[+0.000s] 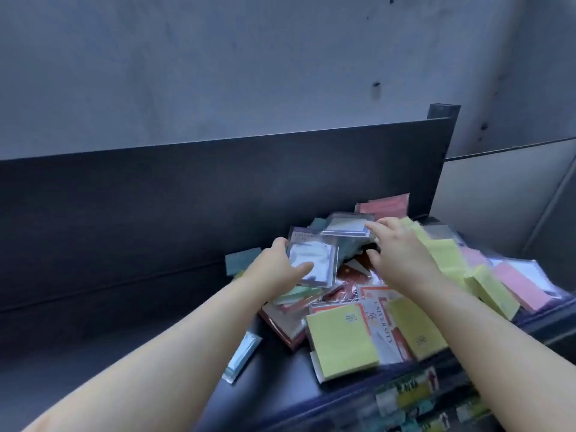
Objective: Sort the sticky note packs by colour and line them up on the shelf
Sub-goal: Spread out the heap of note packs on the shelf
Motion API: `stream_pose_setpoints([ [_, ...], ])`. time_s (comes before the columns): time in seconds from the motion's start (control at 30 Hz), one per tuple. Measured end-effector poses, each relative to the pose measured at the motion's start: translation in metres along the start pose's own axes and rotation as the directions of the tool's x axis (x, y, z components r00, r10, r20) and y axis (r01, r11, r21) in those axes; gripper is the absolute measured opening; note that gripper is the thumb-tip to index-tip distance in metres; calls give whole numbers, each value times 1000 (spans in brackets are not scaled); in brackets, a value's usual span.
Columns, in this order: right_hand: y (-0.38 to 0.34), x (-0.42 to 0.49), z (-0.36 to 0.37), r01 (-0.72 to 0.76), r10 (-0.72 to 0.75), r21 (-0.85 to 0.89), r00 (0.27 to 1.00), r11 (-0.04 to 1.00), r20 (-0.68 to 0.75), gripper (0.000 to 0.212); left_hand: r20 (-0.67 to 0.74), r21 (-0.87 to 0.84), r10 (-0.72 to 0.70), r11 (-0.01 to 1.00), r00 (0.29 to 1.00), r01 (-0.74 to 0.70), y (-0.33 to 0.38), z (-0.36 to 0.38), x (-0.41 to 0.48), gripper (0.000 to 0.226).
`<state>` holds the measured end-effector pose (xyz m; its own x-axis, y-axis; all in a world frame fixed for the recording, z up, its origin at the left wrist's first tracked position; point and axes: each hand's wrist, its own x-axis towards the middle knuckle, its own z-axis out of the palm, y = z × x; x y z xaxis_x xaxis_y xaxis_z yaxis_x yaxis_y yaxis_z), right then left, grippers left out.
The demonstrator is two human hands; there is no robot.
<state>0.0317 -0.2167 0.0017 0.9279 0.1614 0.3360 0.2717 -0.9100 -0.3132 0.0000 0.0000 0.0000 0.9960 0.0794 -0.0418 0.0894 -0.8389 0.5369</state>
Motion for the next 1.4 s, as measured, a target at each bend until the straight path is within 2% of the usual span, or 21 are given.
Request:
stream_pose_setpoints([
  [0.07,2,12,4,39,-39,-56,999,998,3,53,0,-32,-45,998,999,45,5,5,5,75],
  [0.17,2,28,14,102,-98,-162,995,981,35,45,-18,-107,-114,988,993,111,7,5,6,70],
  [0.3,-5,36,16,161,-182,-154,974,975,-136,27,-148,-283,-97,958,984,52,-6,-9,3,28],
  [0.37,-19,35,16,269,-282,-85,920,959,-271,16,-170,-459,-119,888,978,29,-14,-21,-6,9],
  [0.4,-29,32,15,330,-328,-54,880,942,-344,13,-163,-546,-144,837,976,32,-20,-28,-14,7],
  [0.47,-51,26,12,417,-374,0,816,909,-440,19,-114,-668,-198,740,974,72,-35,-42,-27,15],
  [0.57,-93,15,14,529,-451,61,772,846,-448,27,-56,-762,-287,631,956,144,-75,-68,-54,28],
  [0.77,-199,-15,39,696,-604,123,685,707,-408,24,-41,-785,-436,570,899,241,-176,-120,-112,36],
  [1.17,-436,-80,130,745,-675,295,667,598,-316,23,-100,-812,-593,513,799,279,-397,-226,-199,32],
  [1.4,-540,-103,181,726,-680,408,677,554,-281,26,-81,-808,-628,497,774,318,-470,-263,-220,33],
])
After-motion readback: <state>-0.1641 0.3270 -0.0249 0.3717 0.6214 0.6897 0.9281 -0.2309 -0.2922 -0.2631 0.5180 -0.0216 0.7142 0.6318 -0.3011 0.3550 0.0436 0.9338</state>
